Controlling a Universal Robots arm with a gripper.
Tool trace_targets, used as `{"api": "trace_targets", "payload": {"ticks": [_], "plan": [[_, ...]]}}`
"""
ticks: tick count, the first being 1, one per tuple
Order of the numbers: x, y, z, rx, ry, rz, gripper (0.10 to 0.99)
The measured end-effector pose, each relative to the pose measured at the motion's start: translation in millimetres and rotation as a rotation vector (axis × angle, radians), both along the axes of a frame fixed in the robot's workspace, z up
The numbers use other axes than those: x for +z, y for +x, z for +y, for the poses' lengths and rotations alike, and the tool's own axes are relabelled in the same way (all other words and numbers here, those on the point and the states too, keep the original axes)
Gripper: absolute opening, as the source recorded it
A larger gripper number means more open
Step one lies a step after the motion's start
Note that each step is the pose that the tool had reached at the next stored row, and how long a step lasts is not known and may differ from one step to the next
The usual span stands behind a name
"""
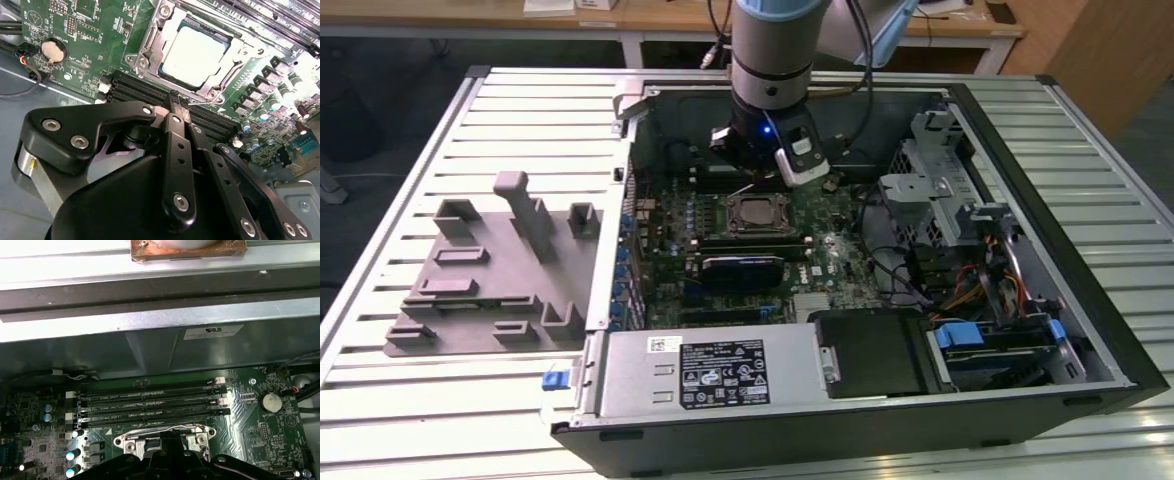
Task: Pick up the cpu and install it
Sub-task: 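Install the first cpu locking lever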
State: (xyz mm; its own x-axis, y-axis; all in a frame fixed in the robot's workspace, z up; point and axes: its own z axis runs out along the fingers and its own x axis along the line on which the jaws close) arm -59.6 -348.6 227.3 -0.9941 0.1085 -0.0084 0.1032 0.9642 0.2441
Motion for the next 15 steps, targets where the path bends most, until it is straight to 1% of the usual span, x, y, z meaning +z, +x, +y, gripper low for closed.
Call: {"api": "trace_targets", "payload": {"ticks": [2, 5, 7, 10, 15], "plan": [[-0.7, 0.0, 0.1, 0.000, -0.003, -0.0003, 0.106], [-3.2, 0.0, 0.2, 0.000, -0.014, -0.0002, 0.106], [-4.6, 0.0, 1.5, 0.000, -0.021, 0.0000, 0.106], [-5.8, 0.0, 5.7, 0.000, -0.024, -0.0003, 0.106], [-7.3, -0.1, 11.5, 0.000, -0.024, -0.0002, 0.106]]}}
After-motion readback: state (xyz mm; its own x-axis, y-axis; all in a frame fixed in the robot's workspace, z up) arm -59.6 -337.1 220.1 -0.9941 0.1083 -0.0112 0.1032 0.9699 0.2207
